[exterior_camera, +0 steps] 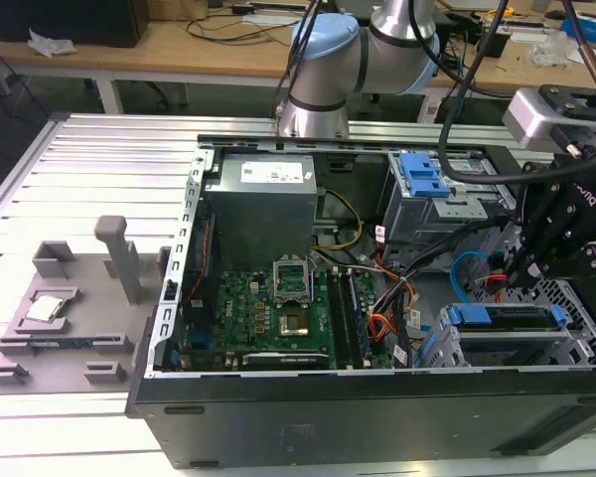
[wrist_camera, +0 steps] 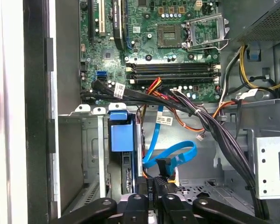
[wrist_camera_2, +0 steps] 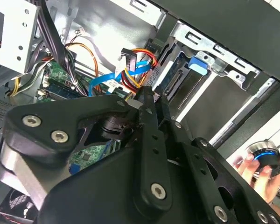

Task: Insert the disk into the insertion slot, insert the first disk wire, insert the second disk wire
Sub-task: 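Insert the first disk wire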

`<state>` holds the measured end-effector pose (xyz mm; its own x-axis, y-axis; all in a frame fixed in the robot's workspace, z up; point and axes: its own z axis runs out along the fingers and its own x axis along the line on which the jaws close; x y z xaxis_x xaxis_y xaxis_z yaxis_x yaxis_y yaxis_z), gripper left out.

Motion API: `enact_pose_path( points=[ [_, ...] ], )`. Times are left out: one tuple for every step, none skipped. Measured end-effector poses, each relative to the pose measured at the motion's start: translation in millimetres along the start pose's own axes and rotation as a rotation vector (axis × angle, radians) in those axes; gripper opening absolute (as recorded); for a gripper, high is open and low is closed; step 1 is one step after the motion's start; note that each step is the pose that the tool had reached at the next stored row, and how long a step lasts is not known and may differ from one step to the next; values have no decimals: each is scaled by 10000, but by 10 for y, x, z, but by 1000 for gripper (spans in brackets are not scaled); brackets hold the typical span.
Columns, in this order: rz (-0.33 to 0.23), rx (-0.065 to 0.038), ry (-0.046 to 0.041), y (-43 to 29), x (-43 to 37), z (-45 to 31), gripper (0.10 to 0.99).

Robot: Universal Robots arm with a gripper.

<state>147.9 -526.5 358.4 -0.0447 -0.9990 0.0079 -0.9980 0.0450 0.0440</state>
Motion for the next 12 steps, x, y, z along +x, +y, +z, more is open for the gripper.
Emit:
enact_pose_path(
  points=[
    [0,0,5,0,0,0,176],
    [0,0,3,-2,18,2,176],
    [1,-1,3,-8,62,3,176],
    [0,-6,5,-29,129,11,176],
    [0,-10,-2,-53,167,31,176],
    [0,-11,-2,-67,175,50,176],
    [0,-12,-1,-79,175,65,176],
    [0,-12,0,-94,174,79,176],
    [1,-12,-3,-103,174,96,176],
    [2,-12,-5,-104,174,107,176],
    [1,-12,-6,-105,174,114,176],
    [0,-12,-9,-106,173,122,176]
  ],
)
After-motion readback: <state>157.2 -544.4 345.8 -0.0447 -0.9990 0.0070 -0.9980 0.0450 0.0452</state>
